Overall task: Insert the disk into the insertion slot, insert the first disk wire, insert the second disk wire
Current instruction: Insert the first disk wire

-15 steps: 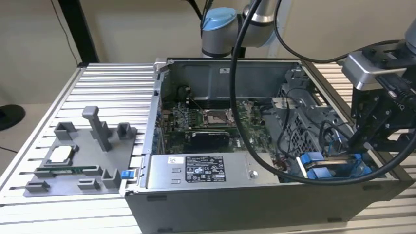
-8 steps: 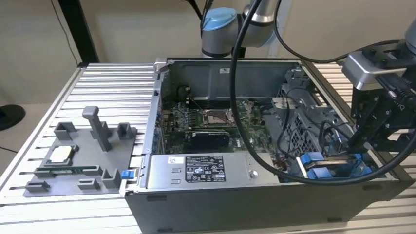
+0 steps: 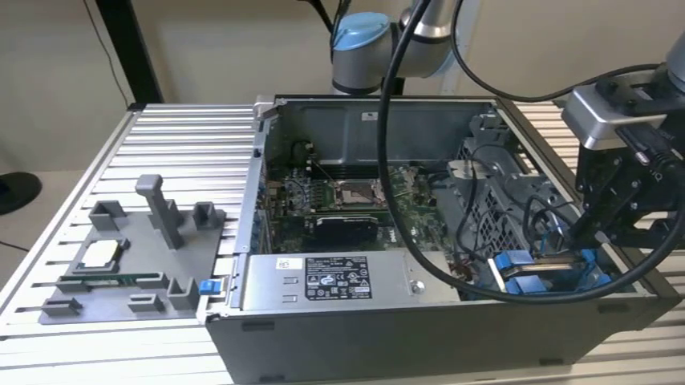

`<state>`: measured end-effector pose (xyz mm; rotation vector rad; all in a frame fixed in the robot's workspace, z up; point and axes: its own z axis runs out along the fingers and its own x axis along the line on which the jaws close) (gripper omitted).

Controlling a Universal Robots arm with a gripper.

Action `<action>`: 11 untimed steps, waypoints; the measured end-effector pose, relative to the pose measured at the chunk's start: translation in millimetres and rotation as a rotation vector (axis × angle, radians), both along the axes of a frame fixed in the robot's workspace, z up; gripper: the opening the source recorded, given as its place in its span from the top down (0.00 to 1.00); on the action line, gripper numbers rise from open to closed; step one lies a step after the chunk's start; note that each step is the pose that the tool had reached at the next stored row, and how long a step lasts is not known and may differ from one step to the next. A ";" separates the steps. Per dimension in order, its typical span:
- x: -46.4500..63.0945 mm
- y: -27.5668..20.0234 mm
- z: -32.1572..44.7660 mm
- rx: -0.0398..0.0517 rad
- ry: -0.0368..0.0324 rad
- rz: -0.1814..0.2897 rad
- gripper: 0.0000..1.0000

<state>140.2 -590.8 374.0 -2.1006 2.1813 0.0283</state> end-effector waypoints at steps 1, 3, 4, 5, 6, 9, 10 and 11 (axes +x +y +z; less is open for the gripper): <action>0.0 0.2 -0.2 0.0002 0.0000 0.000 1.00; 0.0 0.9 -0.6 0.0006 0.0000 0.000 1.00; 0.0 1.2 -0.9 0.0011 0.0000 0.000 1.00; 0.0 1.5 -1.1 0.0013 0.0000 0.000 1.00; 0.0 1.8 -1.3 0.0015 0.0000 0.000 1.00; 0.0 2.4 -2.2 0.0028 0.0000 0.000 1.00; 0.0 2.5 -2.6 0.0036 0.0000 0.000 1.00; 0.0 2.5 -3.2 0.0052 0.0000 -0.001 1.00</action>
